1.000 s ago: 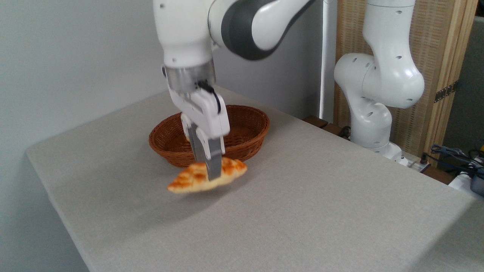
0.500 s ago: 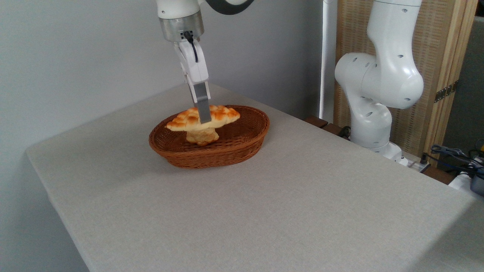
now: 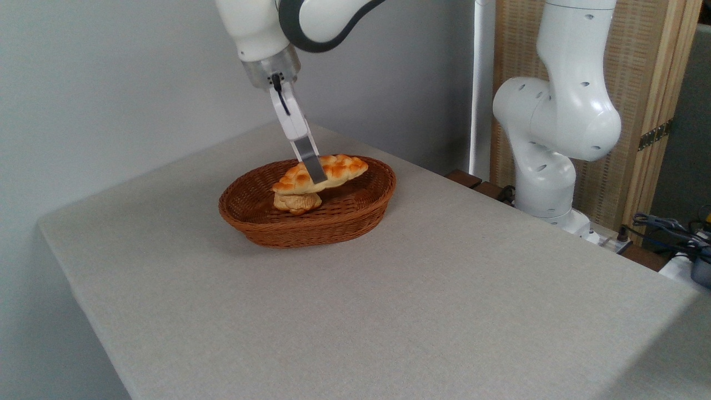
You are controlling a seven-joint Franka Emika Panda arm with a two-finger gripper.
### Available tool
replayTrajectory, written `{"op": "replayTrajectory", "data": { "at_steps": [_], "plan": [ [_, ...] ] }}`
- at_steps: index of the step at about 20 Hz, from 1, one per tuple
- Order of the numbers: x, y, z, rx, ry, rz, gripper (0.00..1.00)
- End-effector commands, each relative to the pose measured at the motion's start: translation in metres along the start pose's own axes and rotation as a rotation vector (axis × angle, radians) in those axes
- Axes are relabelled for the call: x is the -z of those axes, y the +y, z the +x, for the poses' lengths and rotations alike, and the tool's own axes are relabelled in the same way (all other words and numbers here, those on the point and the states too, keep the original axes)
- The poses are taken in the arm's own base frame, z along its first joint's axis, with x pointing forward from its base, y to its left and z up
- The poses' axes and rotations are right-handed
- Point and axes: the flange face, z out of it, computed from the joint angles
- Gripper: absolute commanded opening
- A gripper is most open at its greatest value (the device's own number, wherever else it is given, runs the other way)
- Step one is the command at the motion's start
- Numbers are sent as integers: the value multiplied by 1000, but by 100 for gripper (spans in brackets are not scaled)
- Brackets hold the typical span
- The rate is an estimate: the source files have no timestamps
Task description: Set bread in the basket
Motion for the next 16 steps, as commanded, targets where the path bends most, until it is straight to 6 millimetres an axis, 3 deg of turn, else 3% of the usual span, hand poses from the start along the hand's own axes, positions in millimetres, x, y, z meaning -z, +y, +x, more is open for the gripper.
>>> {"op": "replayTrajectory", "data": {
  "at_steps": [1, 16],
  "plan": [
    [-2, 1, 4, -4, 6, -27, 100],
    [10, -2, -3, 17, 23, -8, 100]
  ]
}}
